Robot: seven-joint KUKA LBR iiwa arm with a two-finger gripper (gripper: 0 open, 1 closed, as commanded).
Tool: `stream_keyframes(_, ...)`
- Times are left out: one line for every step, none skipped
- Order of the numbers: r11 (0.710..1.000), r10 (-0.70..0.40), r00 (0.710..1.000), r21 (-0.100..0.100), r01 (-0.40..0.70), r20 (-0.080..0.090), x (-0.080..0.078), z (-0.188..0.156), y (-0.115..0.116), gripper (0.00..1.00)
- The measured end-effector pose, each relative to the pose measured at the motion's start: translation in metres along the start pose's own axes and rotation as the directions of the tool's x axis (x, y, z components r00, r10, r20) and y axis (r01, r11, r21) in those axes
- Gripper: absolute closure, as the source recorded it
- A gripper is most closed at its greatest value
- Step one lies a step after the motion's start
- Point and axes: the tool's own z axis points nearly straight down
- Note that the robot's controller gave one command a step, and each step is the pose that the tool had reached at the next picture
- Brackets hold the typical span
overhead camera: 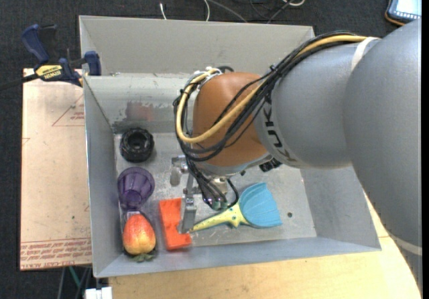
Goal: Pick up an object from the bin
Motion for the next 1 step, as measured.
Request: stream_keyframes(1.000, 0.000, 1.000, 0.000, 0.000, 0.000, 0.0000, 0.0000, 0.0000, 0.00)
